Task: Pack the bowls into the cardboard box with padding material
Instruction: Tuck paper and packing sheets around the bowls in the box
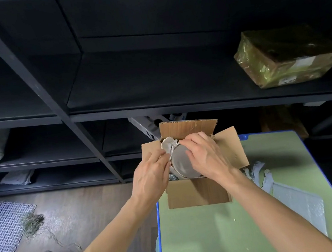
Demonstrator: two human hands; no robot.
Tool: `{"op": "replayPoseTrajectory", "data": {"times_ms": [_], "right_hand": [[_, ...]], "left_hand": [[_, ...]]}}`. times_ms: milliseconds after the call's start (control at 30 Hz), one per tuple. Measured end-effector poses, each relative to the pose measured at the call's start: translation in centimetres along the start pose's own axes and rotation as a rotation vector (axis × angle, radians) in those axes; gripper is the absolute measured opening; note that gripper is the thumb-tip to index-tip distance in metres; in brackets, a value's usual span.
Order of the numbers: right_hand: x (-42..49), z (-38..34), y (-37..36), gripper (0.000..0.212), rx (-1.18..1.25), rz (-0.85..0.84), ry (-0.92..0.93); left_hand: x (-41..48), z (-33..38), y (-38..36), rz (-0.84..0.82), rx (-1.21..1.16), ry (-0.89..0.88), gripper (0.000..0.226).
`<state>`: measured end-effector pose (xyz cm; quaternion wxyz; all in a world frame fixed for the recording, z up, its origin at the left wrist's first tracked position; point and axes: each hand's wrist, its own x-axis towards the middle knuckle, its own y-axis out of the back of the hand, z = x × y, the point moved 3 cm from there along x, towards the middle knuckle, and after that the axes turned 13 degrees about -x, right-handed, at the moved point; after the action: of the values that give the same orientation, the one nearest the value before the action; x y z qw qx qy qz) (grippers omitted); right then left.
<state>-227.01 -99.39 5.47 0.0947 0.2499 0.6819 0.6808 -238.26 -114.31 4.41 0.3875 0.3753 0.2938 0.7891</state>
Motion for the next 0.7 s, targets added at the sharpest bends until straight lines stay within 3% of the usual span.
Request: {"op": "replayPoseTrajectory", "data": {"times_ms": [200,433,567,700], "right_hand": [[-0.2,-0.1,0.2,0.043,0.030,0.005,0.037],[0.9,-1.3,-0.2,0.047,-0.029,-0.116,0.147],[0.9,-1.1,-0.3,0.057,-0.036,-0.129,0.169],[0.6,-0.5,0.6,0.050,0.025,-0.052,0.196]], "left_hand": [[1.3,0.0,-0.7,-0.003,0.127,0.068,0.020],[2.4,1.5,-1.7,-0.198,0.426,0.009,0.020],[2.5,1.2,-1.4,-0.174,0.325,0.100,0.019],[2.0,2.0,-0.9,-0.108,0.245,0.069,0.014]]}}
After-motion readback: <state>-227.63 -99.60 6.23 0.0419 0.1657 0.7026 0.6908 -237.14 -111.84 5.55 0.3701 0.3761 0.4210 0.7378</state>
